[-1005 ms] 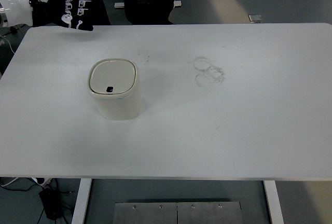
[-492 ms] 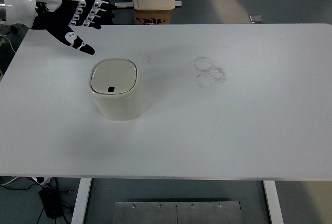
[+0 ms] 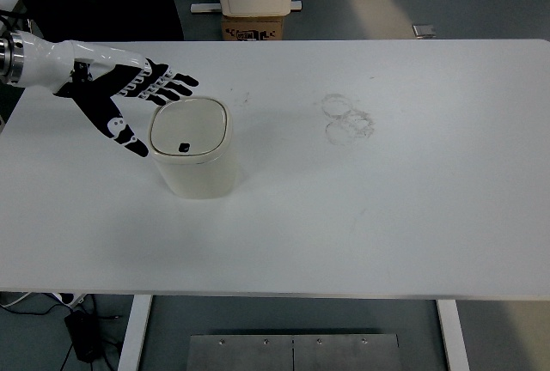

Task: Open trash can
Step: 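Swing the left hand over the table toward the cream trash can lid, then press the left hand fingers down on the trash can lid button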

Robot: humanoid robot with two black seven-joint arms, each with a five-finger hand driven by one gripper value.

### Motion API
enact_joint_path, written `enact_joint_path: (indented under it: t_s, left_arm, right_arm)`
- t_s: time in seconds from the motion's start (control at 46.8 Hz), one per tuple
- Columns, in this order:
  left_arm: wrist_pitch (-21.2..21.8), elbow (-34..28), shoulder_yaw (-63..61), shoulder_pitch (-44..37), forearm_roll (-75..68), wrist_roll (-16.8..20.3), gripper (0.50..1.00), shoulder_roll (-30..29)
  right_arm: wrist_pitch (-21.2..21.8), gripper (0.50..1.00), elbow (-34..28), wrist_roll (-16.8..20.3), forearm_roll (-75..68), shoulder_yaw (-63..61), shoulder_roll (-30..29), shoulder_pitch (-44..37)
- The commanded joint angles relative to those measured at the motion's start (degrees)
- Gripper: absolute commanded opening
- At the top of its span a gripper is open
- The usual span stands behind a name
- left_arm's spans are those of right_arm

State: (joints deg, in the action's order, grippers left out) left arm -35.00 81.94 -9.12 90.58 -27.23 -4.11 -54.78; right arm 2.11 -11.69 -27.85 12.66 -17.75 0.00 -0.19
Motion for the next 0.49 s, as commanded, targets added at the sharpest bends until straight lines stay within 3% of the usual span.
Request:
enact_joint_path:
  t_s: [0.0, 0.47]
  left_arm:
    - [0.0, 0.68, -2.22, -0.05, -0.1, -0.72, 1.0, -0.15]
    - [0.0, 0.24, -4.68, 1.0, -1.42, -1.16, 1.0, 0.55]
  right_arm:
    - [0.0, 0.991, 0.0, -0.01, 0.0, 0.0, 0.0, 0.01]
    - [0.0, 0.991, 0.0, -0.01, 0.0, 0.0, 0.0, 0.01]
